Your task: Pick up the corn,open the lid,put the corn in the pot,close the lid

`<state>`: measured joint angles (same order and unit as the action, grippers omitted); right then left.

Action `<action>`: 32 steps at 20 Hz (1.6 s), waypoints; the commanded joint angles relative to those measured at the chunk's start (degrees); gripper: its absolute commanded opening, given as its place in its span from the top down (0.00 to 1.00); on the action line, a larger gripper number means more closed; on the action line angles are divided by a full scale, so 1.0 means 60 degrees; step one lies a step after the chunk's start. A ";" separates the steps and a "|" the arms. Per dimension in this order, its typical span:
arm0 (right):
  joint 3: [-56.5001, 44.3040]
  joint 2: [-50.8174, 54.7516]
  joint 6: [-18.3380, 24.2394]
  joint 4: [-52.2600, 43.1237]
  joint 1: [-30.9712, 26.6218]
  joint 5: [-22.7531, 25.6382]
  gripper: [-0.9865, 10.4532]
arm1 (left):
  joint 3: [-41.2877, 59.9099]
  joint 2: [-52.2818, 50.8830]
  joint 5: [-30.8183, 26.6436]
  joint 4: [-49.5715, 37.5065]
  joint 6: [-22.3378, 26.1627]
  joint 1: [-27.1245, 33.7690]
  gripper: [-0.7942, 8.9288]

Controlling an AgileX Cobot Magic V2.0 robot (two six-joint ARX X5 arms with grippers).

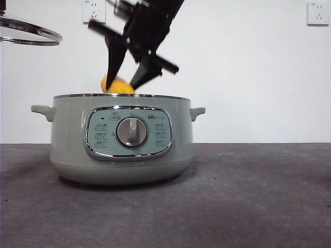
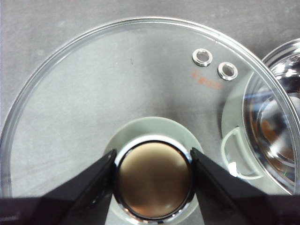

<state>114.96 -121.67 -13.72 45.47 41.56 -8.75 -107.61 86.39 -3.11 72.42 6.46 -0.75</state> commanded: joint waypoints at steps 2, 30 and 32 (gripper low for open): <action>0.0029 -0.0681 0.0157 0.0015 0.0015 0.0182 0.92 | -0.0033 -0.0171 0.0277 -0.0233 0.0113 0.0033 0.93; 0.1596 -0.1355 0.0816 0.1716 0.0331 0.0918 0.44 | -0.0025 -0.0164 0.0849 -0.0506 0.0033 0.0029 0.93; 0.2776 -0.1311 0.1151 0.2590 0.0474 0.1413 0.44 | -0.0025 -0.0164 0.0849 -0.0503 0.0029 0.0029 0.93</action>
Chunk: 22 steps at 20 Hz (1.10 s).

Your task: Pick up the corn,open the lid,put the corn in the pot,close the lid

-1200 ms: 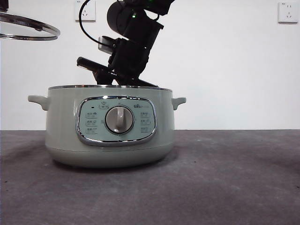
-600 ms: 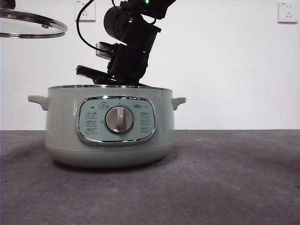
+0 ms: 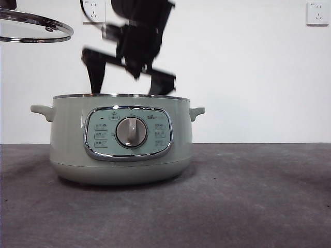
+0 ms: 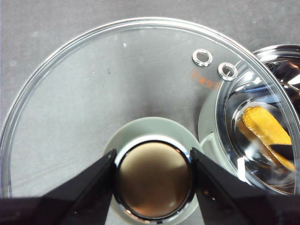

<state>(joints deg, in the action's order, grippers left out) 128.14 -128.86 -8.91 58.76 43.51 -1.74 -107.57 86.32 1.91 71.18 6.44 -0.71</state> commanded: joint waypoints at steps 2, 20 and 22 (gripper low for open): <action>0.1581 0.0033 0.0699 0.1435 0.0364 0.0750 0.45 | -0.0033 -0.0149 0.0051 -0.0288 0.0004 0.0022 0.93; -0.1399 0.7442 0.0433 0.3384 0.1075 0.2248 0.93 | -0.0025 0.0739 0.0484 -0.0149 -0.0335 -0.2954 0.93; -0.2812 0.8375 0.0262 0.3384 0.1075 0.2248 0.93 | -0.0025 0.1107 0.0441 -0.0193 -0.0324 -0.3428 0.93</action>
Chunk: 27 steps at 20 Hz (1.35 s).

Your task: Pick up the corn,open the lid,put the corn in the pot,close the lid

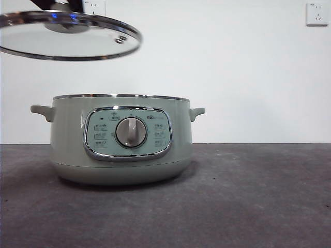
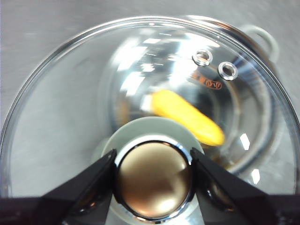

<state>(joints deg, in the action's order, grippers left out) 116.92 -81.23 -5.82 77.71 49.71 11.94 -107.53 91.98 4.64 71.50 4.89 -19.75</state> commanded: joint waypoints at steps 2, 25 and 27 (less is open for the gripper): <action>-0.2255 0.1268 -0.0295 0.0226 0.0040 -0.0018 0.92 | -0.0033 0.0583 -0.0033 -0.0430 -0.0066 -0.0634 0.93; -0.7311 0.5042 -0.1355 -0.0754 0.0033 0.0051 0.92 | -0.0033 0.2969 -0.0029 -0.1825 -0.0066 -0.1351 0.93; -0.7311 0.5042 -0.1359 -0.0718 0.0033 0.0051 0.92 | -0.0033 0.3049 -0.0033 -0.1840 -0.0066 -0.1351 0.93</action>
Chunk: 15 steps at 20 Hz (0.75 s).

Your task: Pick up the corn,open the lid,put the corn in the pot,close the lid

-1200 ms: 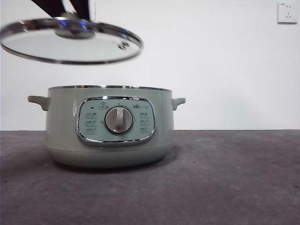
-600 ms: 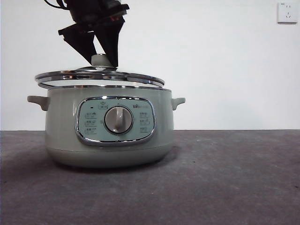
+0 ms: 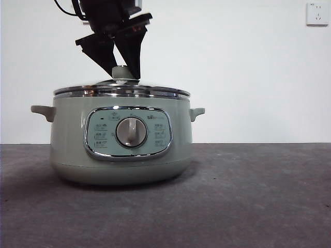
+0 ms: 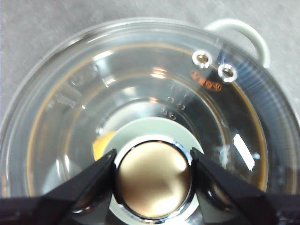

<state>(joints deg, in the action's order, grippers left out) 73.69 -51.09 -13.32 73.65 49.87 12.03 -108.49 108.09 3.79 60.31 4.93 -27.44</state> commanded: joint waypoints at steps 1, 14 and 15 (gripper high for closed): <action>-0.0106 0.0018 -0.0109 -0.0044 0.0007 0.0033 0.92 | 0.0127 0.0401 0.0113 0.0029 -0.0069 -0.0069 0.93; -0.0106 -0.0004 -0.0029 -0.0051 0.0007 0.0321 0.92 | 0.0120 -0.0091 0.0146 -0.0230 -0.0146 -0.0058 0.20; -0.0106 -0.0004 -0.0029 -0.0051 0.0007 0.0321 0.92 | 0.0120 -0.0291 0.0131 -0.0230 -0.0142 -0.0058 0.20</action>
<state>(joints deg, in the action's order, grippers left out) 73.69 -51.11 -13.30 73.65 49.87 13.69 -108.09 107.55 4.25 59.07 4.45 -27.59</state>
